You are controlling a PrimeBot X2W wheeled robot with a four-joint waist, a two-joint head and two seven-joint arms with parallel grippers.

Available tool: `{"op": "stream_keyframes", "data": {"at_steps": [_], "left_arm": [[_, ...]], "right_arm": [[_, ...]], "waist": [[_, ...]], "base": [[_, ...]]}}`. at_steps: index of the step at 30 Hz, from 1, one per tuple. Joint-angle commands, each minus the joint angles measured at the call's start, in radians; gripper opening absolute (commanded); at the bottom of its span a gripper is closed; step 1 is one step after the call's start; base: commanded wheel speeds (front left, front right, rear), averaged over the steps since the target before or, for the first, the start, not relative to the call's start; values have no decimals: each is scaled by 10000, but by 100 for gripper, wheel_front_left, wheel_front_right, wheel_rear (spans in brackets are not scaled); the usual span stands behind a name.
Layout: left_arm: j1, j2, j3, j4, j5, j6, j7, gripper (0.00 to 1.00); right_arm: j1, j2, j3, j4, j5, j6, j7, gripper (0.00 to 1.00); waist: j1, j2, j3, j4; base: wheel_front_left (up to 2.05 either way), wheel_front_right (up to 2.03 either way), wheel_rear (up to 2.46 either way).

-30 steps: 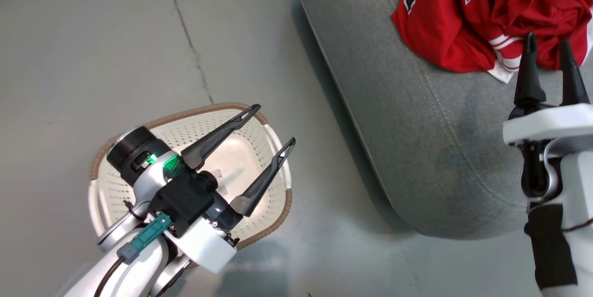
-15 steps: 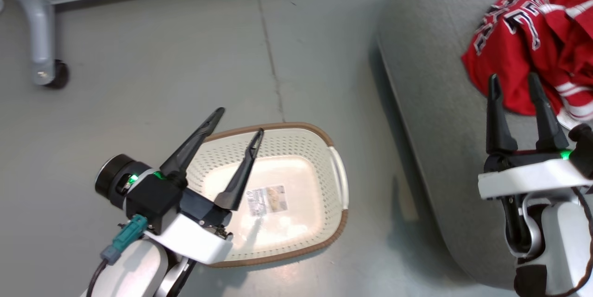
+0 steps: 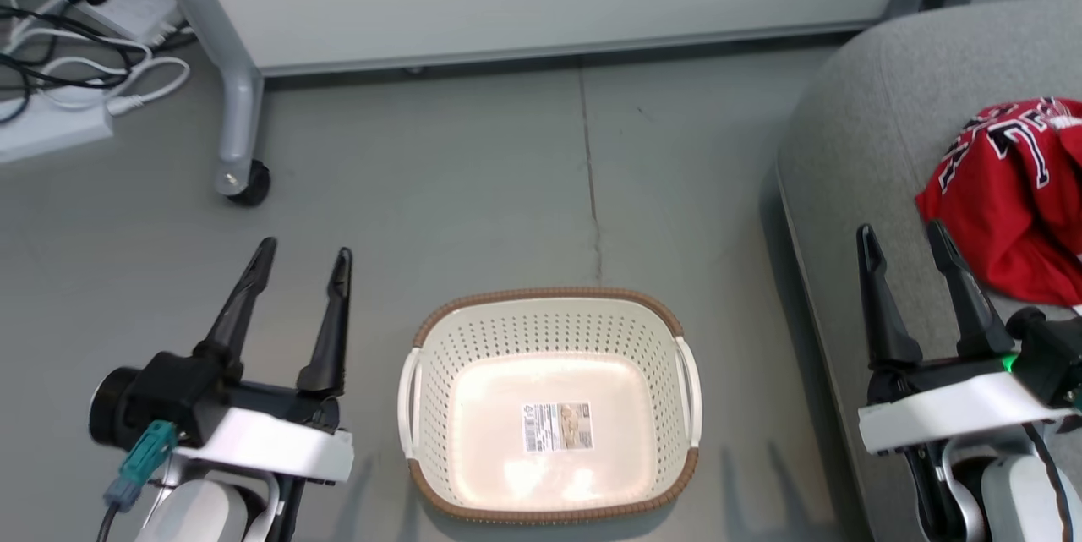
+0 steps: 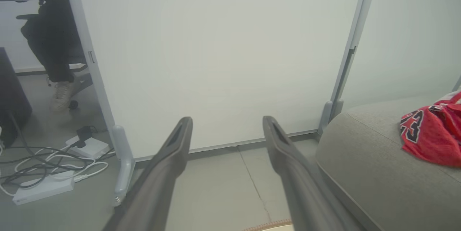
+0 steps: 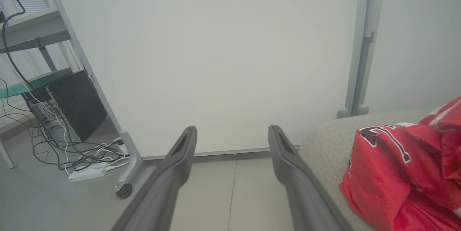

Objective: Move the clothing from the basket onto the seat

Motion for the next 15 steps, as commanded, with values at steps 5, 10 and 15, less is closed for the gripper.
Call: {"op": "stream_keyframes", "data": {"at_steps": [5, 10, 15], "left_arm": [[624, -44, 715, -12, 126, 149, -41, 100], [2045, -669, 1949, -75, 195, -8, -43, 100], [2349, -866, 2234, -37, 318, -127, -42, 100]], "right_arm": [[549, -56, -130, -243, 51, 5, 191, 100], [1762, -55, -334, -738, -24, 6, 638, 100], [2052, -54, -428, -905, -43, 6, 772, 100]], "waist": [[0, -1, -602, 301], [0, -1, -1406, 361], [0, -1, -1574, 360]], "base": [[0, 0, 0], [0, 0, 0], [0, 0, 0]]}}
